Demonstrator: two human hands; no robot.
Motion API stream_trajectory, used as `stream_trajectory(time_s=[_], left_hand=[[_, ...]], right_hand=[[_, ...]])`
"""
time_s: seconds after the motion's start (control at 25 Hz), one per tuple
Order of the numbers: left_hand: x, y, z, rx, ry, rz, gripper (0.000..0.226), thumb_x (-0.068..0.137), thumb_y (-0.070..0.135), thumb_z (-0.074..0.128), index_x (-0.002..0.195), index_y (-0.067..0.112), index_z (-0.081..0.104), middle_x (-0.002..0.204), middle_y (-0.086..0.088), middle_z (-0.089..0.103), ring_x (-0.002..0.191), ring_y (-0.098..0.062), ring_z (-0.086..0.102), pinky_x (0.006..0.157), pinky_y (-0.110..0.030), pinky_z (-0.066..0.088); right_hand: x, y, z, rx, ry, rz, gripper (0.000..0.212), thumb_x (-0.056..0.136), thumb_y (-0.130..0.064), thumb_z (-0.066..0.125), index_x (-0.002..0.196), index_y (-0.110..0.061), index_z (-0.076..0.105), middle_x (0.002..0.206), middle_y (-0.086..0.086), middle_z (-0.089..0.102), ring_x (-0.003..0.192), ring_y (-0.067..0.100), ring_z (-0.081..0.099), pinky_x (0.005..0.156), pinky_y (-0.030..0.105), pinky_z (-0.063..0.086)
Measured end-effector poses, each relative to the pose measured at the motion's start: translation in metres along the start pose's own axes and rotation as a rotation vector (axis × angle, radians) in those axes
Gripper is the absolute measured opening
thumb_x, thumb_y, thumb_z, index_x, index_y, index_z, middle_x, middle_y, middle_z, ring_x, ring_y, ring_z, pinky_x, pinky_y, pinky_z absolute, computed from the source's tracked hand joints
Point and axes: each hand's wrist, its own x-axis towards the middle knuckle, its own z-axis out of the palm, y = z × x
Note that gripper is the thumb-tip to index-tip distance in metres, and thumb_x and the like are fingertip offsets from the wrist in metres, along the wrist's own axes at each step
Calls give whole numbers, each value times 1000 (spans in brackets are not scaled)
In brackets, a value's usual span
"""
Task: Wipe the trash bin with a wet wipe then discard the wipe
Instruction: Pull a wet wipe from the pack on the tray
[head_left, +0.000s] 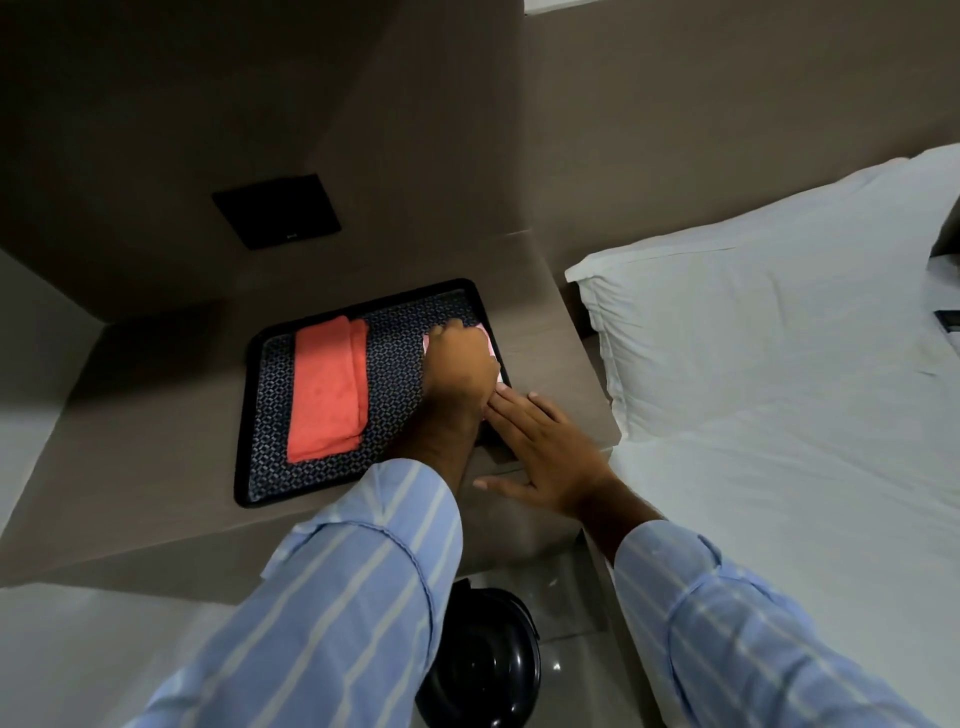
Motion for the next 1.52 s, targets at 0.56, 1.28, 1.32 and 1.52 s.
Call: stream_trajectory(time_s=[0.56,1.28,1.32,1.52], left_hand=[[0,6,-5,-244,-10,-192,32,90,35,65,102,6,72,106,-16,71,98,-32,68,70,-33,50],[-14,-65,11,-457,-54,67,38,80,39,78,113,19,76,157,1,40,132,-23,53,106,-40,49],[-13,-64,12,-440,-72,78,42,78,41,81,114,19,75,160,1,36,135,-23,51,107,-42,48],[-14,-51,11,-379,-6,25,16,85,29,76,101,24,80,160,5,36,141,-24,40,109,-46,45]], right_hand=[[0,1,3,32,30,13,87,96,-71,34,162,-13,33,170,6,30,160,22,22,128,48,21],[-1,5,5,32,22,4,95,91,-78,41,161,-13,34,171,4,30,161,20,20,128,51,21],[-1,5,4,36,22,6,96,91,-78,41,161,-13,34,171,4,30,161,20,20,128,51,21],[0,4,2,39,-2,13,98,90,-80,36,163,-15,31,173,3,26,161,19,16,129,51,19]])
